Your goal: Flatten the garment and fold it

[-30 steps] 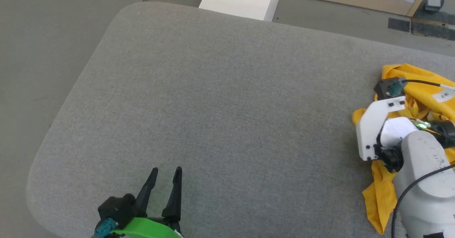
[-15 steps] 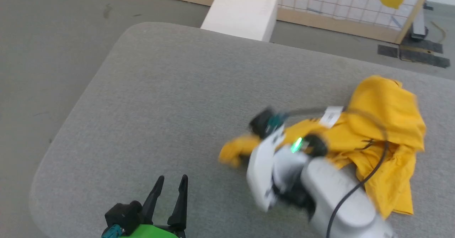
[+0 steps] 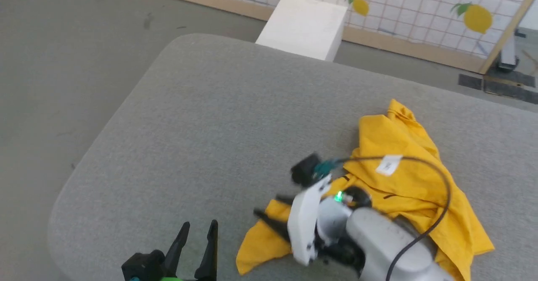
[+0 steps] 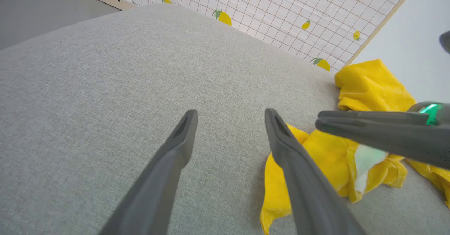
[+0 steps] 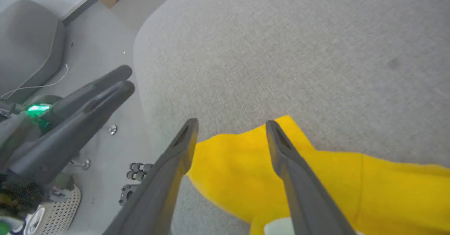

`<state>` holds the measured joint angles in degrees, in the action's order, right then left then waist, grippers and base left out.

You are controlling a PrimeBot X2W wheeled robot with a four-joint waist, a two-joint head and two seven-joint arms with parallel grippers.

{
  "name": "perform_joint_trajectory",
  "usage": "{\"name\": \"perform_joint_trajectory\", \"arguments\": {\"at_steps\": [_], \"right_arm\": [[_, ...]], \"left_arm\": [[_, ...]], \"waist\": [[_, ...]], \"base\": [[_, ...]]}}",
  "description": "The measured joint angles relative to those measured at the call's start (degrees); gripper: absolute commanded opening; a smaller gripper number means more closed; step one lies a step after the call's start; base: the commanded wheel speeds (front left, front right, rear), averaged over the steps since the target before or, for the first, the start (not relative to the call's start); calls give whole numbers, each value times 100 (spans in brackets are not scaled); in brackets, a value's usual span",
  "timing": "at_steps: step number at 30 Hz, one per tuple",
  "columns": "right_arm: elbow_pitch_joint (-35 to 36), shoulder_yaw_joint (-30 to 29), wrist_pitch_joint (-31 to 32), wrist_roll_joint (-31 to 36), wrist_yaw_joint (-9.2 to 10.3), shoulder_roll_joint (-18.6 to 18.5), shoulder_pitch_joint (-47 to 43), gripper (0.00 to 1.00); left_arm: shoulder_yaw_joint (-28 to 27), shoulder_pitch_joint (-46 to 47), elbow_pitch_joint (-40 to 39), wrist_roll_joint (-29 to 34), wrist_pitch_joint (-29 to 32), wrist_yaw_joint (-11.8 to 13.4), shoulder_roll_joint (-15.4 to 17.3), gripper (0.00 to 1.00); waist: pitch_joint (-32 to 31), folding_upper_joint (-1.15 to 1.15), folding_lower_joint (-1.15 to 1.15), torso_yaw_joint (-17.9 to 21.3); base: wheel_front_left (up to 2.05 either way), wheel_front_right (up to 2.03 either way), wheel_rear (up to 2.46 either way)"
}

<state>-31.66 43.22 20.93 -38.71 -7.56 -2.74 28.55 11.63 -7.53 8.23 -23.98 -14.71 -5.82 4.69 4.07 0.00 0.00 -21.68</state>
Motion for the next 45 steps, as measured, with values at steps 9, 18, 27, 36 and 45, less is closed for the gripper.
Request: {"name": "perform_joint_trajectory", "arguments": {"at_steps": [9, 18, 27, 36, 45], "right_arm": [[666, -2162, -1068, 910, 0, -175, -199, 100], [2669, -4787, -2016, 2939, 0, -36, -2412, 100], [2785, -5376, -3393, 2045, 0, -29, -4146, 100], [2711, -5300, -3516, 2015, 0, -19, -3975, 100], [2547, -5131, -3544, 2036, 0, -19, -3866, 100]], "left_arm": [[-34, -10, -278, 4, 0, 82, 93, 100], [-154, -22, -613, 114, -3, 85, 163, 100], [-254, -142, -648, 176, -8, 54, 178, 100], [380, 908, -609, 516, 844, -90, 826, 100], [2052, 2759, 186, -476, 3053, -127, 1503, 100]], "waist": [[-85, 0, 0, 583], [-106, 0, 0, 1183], [-25, 0, 0, 1760], [140, 0, 0, 1959], [359, 0, 0, 1976]], "base": [[0, 0, 0], [0, 0, 0], [0, 0, 0], [0, 0, 0], [0, 0, 0]]}}
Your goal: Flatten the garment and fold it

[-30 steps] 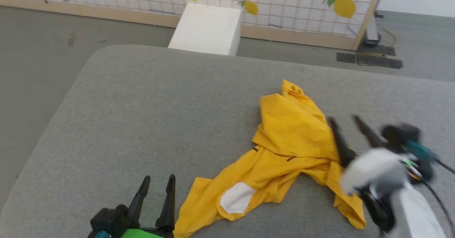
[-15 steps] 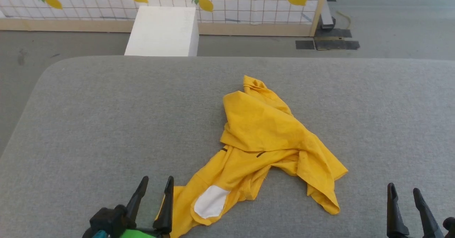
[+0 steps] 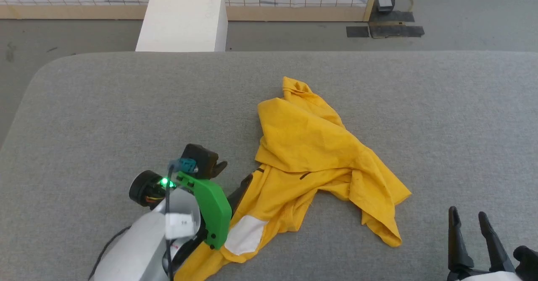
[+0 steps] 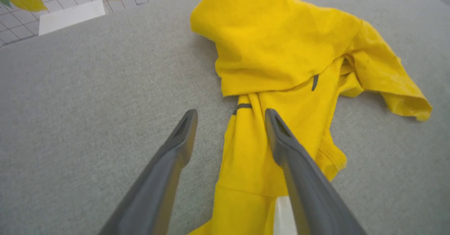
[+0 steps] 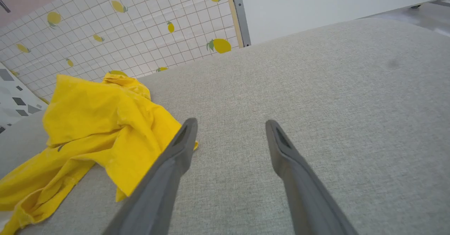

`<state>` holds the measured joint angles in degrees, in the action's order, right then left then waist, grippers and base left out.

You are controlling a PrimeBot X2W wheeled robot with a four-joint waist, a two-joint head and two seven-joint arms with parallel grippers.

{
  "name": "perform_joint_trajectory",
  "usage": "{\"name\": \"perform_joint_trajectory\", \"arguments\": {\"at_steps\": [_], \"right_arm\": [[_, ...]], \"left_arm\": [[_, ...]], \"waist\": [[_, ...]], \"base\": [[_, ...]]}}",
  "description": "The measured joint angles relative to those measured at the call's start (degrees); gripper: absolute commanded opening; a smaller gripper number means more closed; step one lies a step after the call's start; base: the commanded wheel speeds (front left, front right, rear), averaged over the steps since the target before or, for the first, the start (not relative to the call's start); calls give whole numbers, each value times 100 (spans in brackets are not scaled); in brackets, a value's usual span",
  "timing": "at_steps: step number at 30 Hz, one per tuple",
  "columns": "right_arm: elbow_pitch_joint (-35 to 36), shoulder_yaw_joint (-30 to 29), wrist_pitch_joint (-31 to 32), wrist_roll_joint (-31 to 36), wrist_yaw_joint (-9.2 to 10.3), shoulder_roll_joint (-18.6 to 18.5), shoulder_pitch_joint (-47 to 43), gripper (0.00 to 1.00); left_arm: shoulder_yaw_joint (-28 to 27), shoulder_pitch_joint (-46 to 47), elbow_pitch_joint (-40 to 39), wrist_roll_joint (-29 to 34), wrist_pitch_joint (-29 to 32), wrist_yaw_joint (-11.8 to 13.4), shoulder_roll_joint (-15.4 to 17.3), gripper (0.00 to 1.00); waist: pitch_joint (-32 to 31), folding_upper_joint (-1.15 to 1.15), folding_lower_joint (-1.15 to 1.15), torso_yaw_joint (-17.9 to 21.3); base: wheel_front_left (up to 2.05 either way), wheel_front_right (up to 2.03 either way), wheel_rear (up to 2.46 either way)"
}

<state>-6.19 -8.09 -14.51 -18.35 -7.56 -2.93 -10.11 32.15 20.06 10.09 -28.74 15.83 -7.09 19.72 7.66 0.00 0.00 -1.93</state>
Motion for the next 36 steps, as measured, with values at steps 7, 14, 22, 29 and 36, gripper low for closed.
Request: {"name": "perform_joint_trajectory", "arguments": {"at_steps": [7, 14, 22, 29, 36], "right_arm": [[-75, 96, -15, 0, 0, 1, 70, 100], [-125, 111, -15, 14, 0, 1, 72, 100], [-198, 132, -15, 14, 0, 1, 77, 100], [-200, 62, -15, 14, 0, 0, 70, 100], [-232, 35, -15, -25, 0, 1, 62, 100]], "left_arm": [[644, 469, 820, -415, 523, 0, 129, 100], [891, 589, 1502, -867, 519, 0, -83, 100], [1025, 648, 2061, -1062, -294, 0, -287, 0], [73, 835, 1740, -1600, -1107, 70, 63, 0], [-660, -295, 1583, -1992, -1391, 679, 991, 0]], "waist": [[88, 0, 0, 176], [109, 0, 0, 350], [-47, 0, 0, 424], [-111, 0, 0, 233], [-53, 0, 0, 54]], "base": [[0, 0, 0], [0, 0, 0], [0, 0, 0], [0, 0, 0], [0, 0, 0]]}}
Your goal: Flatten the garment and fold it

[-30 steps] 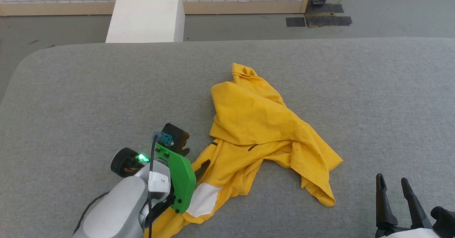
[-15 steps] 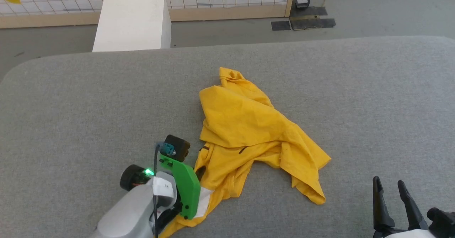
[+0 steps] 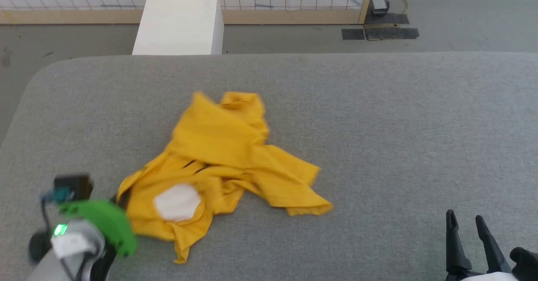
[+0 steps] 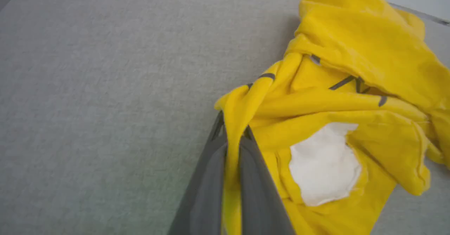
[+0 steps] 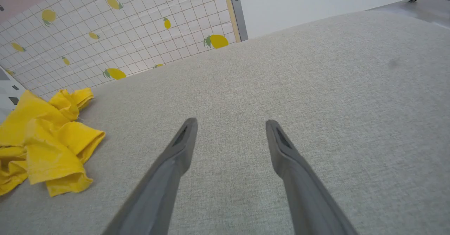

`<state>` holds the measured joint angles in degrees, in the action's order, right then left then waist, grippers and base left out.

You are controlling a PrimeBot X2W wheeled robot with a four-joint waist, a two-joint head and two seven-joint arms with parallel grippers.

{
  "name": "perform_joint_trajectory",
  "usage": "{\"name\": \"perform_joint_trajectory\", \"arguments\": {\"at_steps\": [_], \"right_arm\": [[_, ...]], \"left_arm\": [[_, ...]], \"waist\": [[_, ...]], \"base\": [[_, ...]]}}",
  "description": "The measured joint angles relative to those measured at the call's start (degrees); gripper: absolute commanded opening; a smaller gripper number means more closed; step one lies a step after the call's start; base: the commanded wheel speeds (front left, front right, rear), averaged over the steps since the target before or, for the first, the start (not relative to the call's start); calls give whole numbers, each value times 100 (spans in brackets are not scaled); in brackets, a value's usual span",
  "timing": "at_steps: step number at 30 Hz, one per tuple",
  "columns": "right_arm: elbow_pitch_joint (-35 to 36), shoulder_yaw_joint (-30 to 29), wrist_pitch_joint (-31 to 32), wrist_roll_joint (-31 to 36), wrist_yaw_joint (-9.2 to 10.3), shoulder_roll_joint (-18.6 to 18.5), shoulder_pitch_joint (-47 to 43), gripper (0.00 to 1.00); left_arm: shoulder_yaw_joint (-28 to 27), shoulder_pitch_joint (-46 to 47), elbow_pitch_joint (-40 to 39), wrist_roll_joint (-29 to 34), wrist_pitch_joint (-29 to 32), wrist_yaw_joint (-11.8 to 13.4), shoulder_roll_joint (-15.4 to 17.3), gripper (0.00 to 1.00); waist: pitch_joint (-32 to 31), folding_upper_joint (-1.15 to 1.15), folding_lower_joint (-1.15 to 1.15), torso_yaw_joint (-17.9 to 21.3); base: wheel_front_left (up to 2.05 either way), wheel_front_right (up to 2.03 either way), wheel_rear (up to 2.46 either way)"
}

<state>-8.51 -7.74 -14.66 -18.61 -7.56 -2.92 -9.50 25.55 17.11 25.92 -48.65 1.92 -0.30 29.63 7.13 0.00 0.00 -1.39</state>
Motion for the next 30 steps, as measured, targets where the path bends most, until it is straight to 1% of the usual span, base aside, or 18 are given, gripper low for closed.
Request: {"name": "perform_joint_trajectory", "arguments": {"at_steps": [2, 3, 5, 8, 10, 12, 14, 16, 18, 21, 25, 30], "right_arm": [[-13, -7, 0, 0, 0, 0, 1, 100], [-15, -5, 1, 1, 0, -1, 2, 100], [-22, -3, 2, 4, 0, 0, 7, 100], [-25, -11, 8, 15, 0, 2, 17, 100], [-25, -13, 23, 24, 0, 0, 23, 100], [-21, -18, 53, 48, 0, 1, 41, 100], [-19, -20, 54, 49, 0, 1, 43, 100], [-19, -19, 54, 49, 0, 1, 43, 100], [-21, -5, 54, 49, 0, 1, 48, 100], [-27, 42, 54, 49, 0, 0, 80, 100], [-37, 111, 54, 49, 0, 2, 188, 100], [-74, 97, 54, 49, 0, 1, 242, 100]], "left_arm": [[-74, -422, 98, -41, -21, 201, 87, 0], [-78, -554, 123, -41, -73, 244, 82, 0], [-193, -719, 113, -170, -305, 271, -47, 100], [-431, -737, -77, -471, -633, 264, -347, 100], [-498, -727, -305, -524, -749, 263, -405, 100], [-512, -670, -614, -483, -761, 287, -333, 100], [-490, -524, -895, -322, -733, 380, -219, 100], [-426, -313, -1122, -230, -559, 489, -146, 100], [-279, -76, -1222, -193, -288, 552, -147, 100], [-10, 204, -1132, -109, 138, 591, -244, 100], [256, 534, -691, -100, 692, 590, -393, 100], [360, 844, -192, -66, 937, 601, -497, 100]], "waist": [[43, 0, 0, -40], [61, 0, 0, -59], [96, 0, 0, -109], [137, 0, 0, -202], [149, 0, 0, -249], [156, 0, 0, -291], [161, 0, 0, -329], [166, 0, 0, -360], [187, 0, 0, -377], [231, 0, 0, -376], [293, 0, 0, -314], [363, 0, 0, -198]], "base": [[0, 0, 0], [0, 0, 0], [0, 0, 0], [0, 0, 0], [0, 0, 0], [0, 0, 0], [0, 0, 0], [0, 0, 0], [0, 0, 0], [0, 0, 0], [0, 0, 0], [0, 0, 0]]}}
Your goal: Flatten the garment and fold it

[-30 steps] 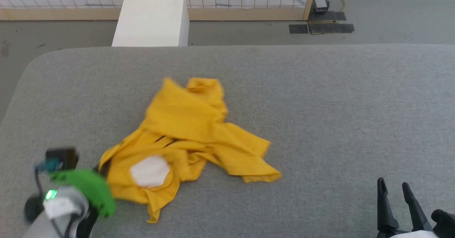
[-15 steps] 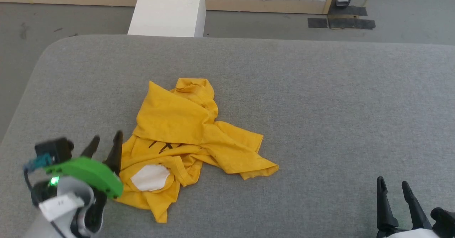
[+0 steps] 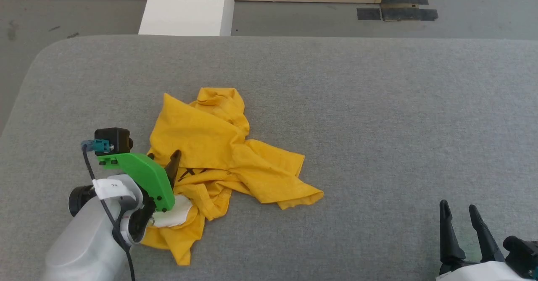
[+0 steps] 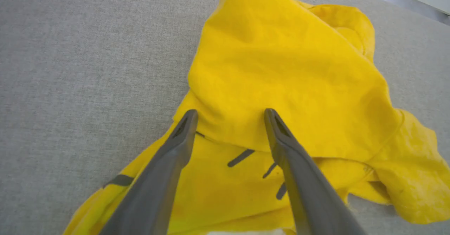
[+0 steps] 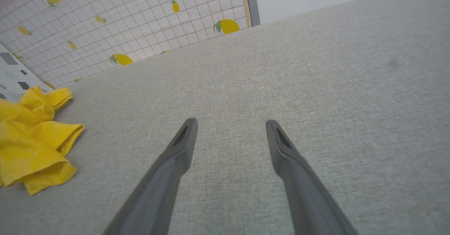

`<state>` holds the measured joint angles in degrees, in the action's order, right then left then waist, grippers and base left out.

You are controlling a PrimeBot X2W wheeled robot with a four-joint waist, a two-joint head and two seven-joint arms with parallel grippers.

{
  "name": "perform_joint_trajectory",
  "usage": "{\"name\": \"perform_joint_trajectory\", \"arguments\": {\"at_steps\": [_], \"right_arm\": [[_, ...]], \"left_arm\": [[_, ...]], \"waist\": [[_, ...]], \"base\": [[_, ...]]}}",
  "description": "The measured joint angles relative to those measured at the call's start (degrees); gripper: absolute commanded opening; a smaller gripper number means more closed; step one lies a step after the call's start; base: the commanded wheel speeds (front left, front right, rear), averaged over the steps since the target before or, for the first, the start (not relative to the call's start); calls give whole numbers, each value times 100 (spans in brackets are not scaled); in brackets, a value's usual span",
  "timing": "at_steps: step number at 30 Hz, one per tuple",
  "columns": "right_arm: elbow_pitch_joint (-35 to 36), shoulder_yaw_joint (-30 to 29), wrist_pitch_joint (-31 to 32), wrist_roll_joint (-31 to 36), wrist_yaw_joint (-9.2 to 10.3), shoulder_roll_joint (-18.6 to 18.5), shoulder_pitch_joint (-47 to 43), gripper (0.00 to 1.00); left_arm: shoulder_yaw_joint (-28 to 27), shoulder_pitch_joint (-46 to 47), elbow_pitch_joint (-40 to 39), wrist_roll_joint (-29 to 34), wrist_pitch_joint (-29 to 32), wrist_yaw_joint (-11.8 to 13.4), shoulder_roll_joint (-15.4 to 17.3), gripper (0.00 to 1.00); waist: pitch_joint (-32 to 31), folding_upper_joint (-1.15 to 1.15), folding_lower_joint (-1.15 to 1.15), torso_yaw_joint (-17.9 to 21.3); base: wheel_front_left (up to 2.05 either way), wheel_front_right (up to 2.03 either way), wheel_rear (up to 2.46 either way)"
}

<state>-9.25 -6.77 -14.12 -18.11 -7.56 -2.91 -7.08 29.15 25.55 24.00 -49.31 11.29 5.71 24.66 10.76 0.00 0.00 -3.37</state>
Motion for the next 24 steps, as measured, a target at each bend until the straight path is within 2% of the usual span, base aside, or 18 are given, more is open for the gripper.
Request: {"name": "perform_joint_trajectory", "arguments": {"at_steps": [6, 7, 9, 18, 24], "right_arm": [[-10, 1, -1, 0, 0, 0, 2, 100], [-10, 1, -1, 0, 0, 0, 2, 100], [-14, -1, -2, 0, 0, 0, 4, 100], [-30, -57, -2, 36, 0, 0, 5, 100], [-29, -41, 1, 36, 0, 0, 0, 100]], "left_arm": [[42, 153, 516, 1, 18, 30, -134, 100], [55, 170, 573, 4, 12, -7, -143, 94], [86, 221, 713, 12, -70, -94, -162, 0], [192, 356, 998, 66, -321, -421, -282, 0], [257, 553, 921, 229, -516, -408, -261, 0]], "waist": [[69, 0, 0, 111], [75, 0, 0, 118], [74, 0, 0, 126], [-79, 0, 0, 65], [-205, 0, 0, 36]], "base": [[0, 0, 0], [0, 0, 0], [0, 0, 0], [0, 0, 0], [0, 0, 0]]}}
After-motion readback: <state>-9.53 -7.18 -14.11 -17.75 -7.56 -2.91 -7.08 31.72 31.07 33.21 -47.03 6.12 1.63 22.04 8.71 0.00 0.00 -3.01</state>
